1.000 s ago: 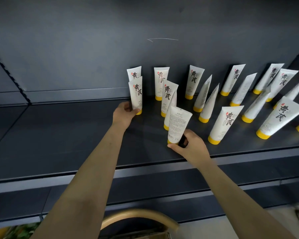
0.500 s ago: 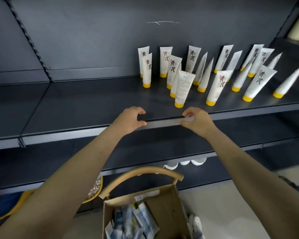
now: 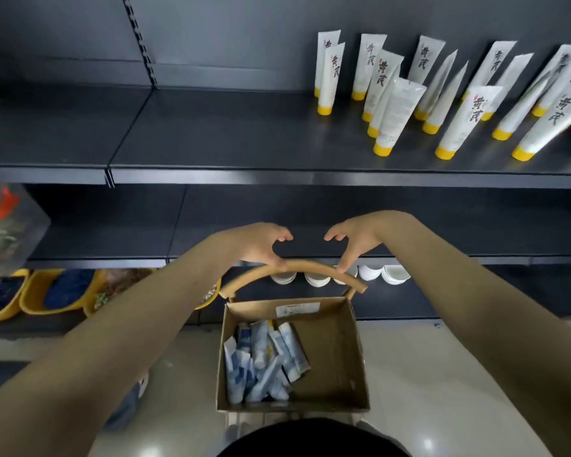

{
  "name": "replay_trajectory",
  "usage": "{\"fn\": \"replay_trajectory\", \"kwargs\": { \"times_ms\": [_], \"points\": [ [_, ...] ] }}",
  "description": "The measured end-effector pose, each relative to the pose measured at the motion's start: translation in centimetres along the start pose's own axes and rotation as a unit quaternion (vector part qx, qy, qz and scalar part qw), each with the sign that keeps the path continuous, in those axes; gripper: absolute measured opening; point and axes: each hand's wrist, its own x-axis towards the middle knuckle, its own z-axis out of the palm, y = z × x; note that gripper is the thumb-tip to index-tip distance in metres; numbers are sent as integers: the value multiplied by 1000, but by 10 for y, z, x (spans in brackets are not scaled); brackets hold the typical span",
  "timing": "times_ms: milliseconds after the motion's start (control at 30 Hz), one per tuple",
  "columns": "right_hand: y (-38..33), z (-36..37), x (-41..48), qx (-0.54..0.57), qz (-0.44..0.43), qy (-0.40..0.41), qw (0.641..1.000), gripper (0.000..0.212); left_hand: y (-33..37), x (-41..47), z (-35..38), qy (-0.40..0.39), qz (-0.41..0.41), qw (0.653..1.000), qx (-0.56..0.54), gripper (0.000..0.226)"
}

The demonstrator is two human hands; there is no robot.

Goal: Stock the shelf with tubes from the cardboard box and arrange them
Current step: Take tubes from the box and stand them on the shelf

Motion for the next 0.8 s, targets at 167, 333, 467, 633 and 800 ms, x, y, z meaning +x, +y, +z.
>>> {"fn": "replay_trajectory", "kwargs": {
  "times_ms": [167, 333, 467, 633, 800],
  "points": [
    [-2, 69, 45, 44, -32, -93, 994, 86, -21, 3, 75, -74, -63, 995, -8, 76],
    [12, 160, 99, 56, -41, -141, 988, 87, -51, 12, 172, -148, -116, 981, -55, 76],
    [24, 230, 139, 88, -33, -166, 982, 84, -73, 19, 248, -156, -152, 971, -94, 72],
    [31, 289, 201, 94, -49, -164, 981, 88, -104, 49, 317, -131, -170, 974, -74, 78],
    [10, 313, 268, 98, -114, -58, 987, 96, -126, 86, 349, -35, -182, 983, 16, 90]
  ]
}}
